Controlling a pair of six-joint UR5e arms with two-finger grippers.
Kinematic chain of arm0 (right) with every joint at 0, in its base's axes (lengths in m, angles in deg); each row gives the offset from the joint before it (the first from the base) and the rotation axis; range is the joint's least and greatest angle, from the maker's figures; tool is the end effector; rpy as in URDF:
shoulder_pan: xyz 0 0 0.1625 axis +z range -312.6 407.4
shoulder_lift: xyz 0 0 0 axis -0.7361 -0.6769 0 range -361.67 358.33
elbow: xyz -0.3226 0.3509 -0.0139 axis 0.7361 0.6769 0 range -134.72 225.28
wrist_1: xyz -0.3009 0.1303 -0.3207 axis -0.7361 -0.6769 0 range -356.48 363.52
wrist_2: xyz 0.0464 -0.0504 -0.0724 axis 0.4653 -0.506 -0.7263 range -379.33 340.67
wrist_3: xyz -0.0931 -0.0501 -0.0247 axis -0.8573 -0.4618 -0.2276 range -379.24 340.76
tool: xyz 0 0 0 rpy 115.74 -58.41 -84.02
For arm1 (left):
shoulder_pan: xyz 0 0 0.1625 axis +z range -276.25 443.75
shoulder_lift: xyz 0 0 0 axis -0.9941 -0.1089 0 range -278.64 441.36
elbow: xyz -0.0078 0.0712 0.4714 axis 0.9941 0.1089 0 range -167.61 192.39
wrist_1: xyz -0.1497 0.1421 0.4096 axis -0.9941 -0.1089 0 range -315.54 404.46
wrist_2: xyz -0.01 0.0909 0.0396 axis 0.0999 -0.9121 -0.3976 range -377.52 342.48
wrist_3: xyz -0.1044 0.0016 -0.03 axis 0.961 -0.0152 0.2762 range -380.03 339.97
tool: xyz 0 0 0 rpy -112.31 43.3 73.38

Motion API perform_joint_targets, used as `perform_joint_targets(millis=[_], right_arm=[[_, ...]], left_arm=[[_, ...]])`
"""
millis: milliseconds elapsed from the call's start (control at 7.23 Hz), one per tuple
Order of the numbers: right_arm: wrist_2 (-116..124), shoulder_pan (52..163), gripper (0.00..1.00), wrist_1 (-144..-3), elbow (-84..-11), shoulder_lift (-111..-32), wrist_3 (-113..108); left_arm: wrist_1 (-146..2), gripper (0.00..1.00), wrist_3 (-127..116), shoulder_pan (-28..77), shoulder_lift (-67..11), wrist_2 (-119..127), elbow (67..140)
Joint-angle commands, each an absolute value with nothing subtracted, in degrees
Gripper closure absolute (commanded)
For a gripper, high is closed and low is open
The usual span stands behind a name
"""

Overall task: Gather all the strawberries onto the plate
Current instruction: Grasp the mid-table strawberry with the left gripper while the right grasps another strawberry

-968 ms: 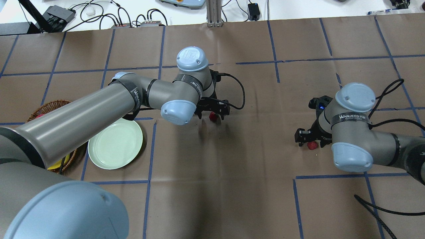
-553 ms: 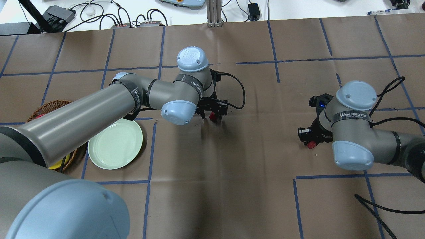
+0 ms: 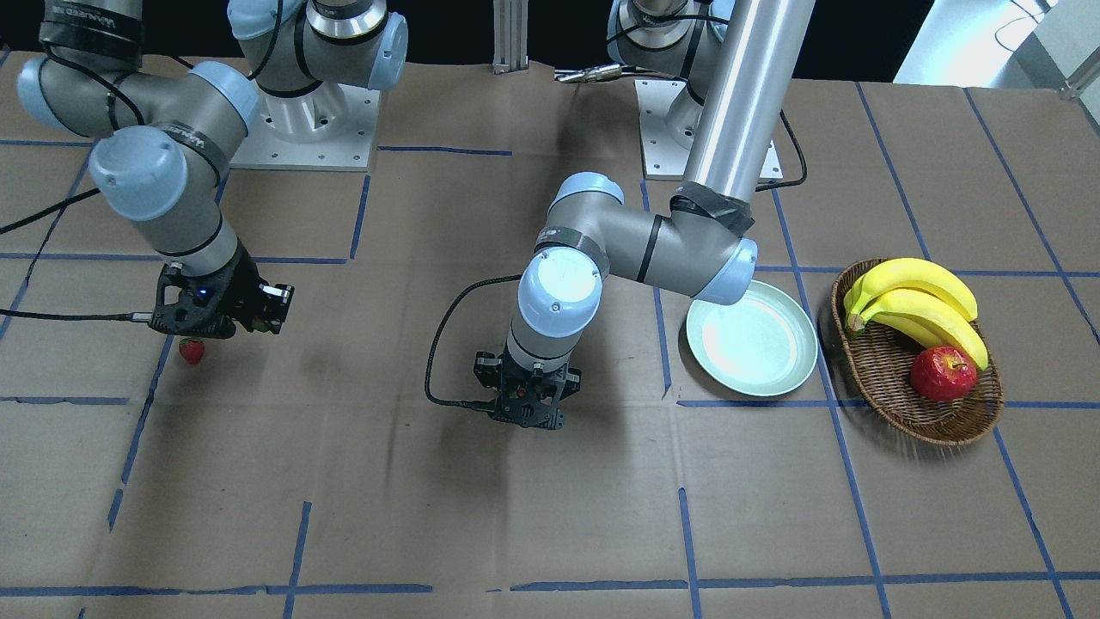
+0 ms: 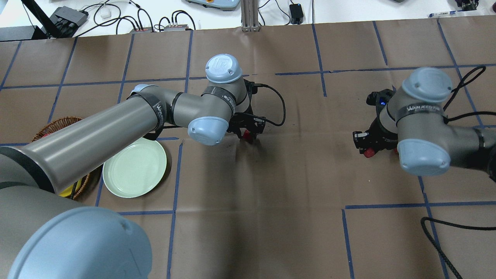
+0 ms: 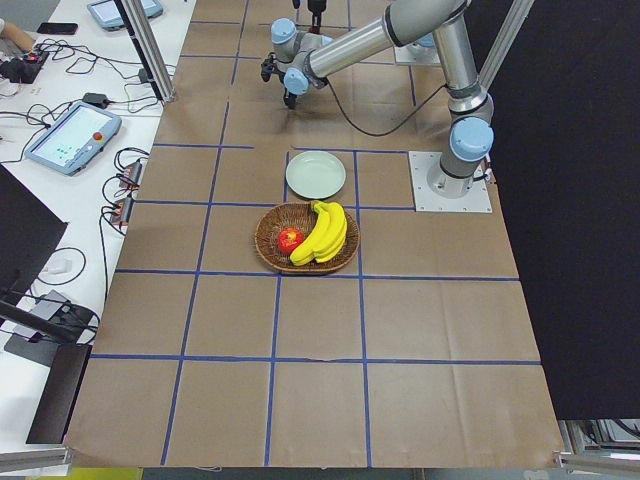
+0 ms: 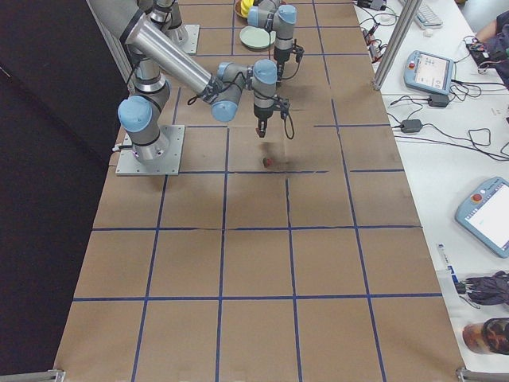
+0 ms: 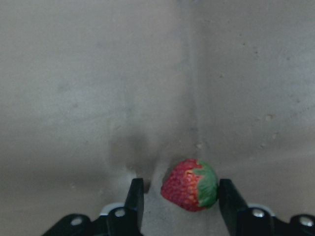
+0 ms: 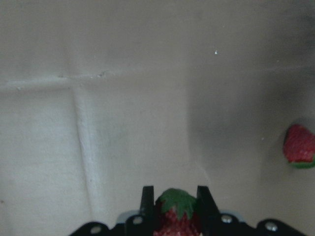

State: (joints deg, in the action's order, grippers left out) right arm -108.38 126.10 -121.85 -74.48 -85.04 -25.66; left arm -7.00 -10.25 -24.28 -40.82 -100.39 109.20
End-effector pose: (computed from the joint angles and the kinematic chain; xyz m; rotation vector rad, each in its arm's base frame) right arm 0.0333 -0.5227 0.2655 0.1333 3.1196 0.0234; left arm -0.3544 -0.6144 0.1814 -0.2165 -3.0144 -0.0568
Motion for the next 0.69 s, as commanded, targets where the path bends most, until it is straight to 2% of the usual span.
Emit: perform_joint_targets(millis=[0,138,277,553], right_arm=[[-108.37,126.85,0.96,-109.01,-63.39,-85.26,-25.75],[-108.54,128.59,0.96,-109.33,-62.75,-84.47,-25.66],[-108.54,130.26,0.96,-110.03,-62.57,-83.85,-25.31],[-108.1,131.85,0.96,-109.95,-59.68,-81.84,-25.22]], left_arm=[[-6.78,0.78,-9.41,-24.27,-40.98,-100.31,108.64],[-6.78,0.96,-9.14,-24.01,-40.11,-100.49,108.37],[-6.95,1.0,-10.44,-23.31,-38.02,-101.45,108.63],[-11.84,1.0,-19.01,-18.06,-28.99,-107.81,113.26]])
